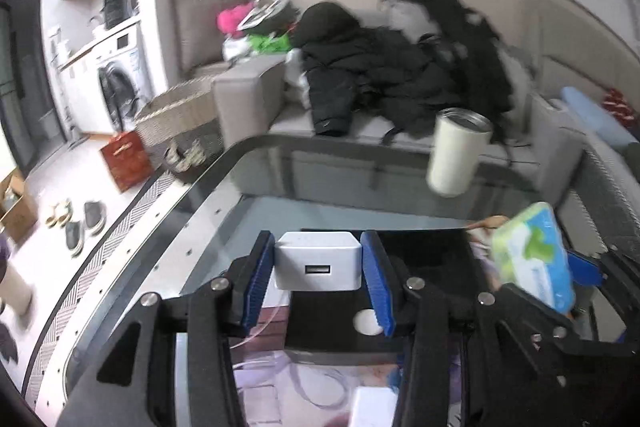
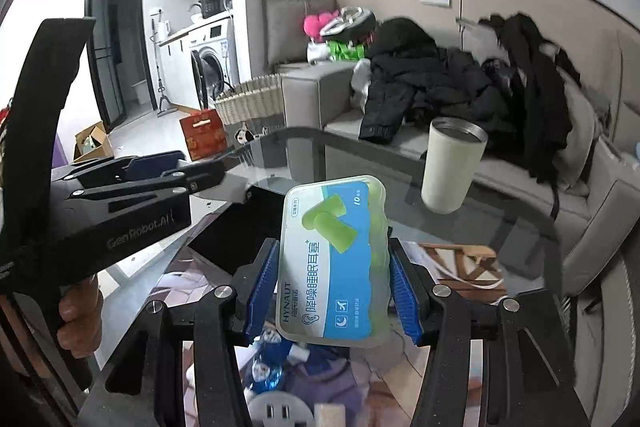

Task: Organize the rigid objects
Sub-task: 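Carry both items over the black box and open both grippers to drop them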

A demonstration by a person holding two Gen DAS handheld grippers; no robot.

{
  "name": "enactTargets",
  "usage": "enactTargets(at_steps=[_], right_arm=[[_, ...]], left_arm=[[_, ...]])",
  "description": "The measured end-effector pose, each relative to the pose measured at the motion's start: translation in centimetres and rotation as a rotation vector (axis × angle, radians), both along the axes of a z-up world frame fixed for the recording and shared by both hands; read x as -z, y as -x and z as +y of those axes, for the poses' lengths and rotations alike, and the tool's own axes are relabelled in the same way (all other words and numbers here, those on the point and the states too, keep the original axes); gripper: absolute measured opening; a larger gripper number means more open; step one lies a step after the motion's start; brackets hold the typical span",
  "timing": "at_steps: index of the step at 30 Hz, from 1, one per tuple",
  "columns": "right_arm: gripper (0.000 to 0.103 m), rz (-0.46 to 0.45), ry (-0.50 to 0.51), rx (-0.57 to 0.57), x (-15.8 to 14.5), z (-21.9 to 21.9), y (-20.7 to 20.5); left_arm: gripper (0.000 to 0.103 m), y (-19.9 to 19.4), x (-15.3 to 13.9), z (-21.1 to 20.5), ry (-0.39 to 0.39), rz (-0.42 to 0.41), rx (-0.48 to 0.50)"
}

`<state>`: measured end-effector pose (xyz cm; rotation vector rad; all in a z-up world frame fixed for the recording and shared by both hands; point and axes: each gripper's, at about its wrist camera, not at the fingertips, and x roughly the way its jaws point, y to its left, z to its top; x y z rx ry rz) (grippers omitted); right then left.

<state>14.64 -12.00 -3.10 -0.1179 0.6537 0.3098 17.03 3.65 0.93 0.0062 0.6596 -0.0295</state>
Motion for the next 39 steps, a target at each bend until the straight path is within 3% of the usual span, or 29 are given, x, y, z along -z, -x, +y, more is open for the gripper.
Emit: enactTargets(at_steps=[3, 6, 11, 13, 17, 21, 28, 30, 39], right_arm=[[0.053, 0.051, -0.019, 0.01, 1.3, 0.2, -2.2], [0.053, 0.104, -0.007, 0.022, 2.8, 0.4, -3.5], [0.052, 0.204, 0.02, 0.001, 5.2, 0.6, -4.2], [0.043, 0.207, 0.071, 0.003, 5.4, 0.7, -4.2], [0.035, 0.296, 0.057, -0.015, 6.3, -0.6, -4.3], [0.032, 0.326, 0.069, -0.027, 6.7, -1.8, -3.8], [0.032, 0.34, 0.051, -0.055, 6.7, -2.3, -2.3], [0.032, 0.337, 0.027, -0.06, 6.1, -2.5, -1.6], [0.032, 0.244, -0.031, -0.113, 1.9, -3.7, 3.4]], left_arm=[[0.043, -1.8, 1.9, -0.4, -0.008, 0.06, 0.023], [0.043, -1.7, 2.7, -1.5, -0.061, 0.052, 0.047], [0.043, -2.1, 4.6, -2.5, -0.031, 0.194, 0.096], [0.043, -2.4, 5.8, -2.3, -0.019, 0.264, 0.087], [0.043, -1.8, 6.3, -2.7, -0.043, 0.283, 0.1], [0.043, -0.4, 6.2, -2.9, -0.002, 0.34, 0.133], [0.046, 0.6, 5.8, -3.5, -0.016, 0.32, 0.147], [0.062, 1.5, 4.6, -3.9, -0.027, 0.269, 0.16], [0.071, 9.0, -1.3, -4.1, -0.021, 0.05, 0.223]])
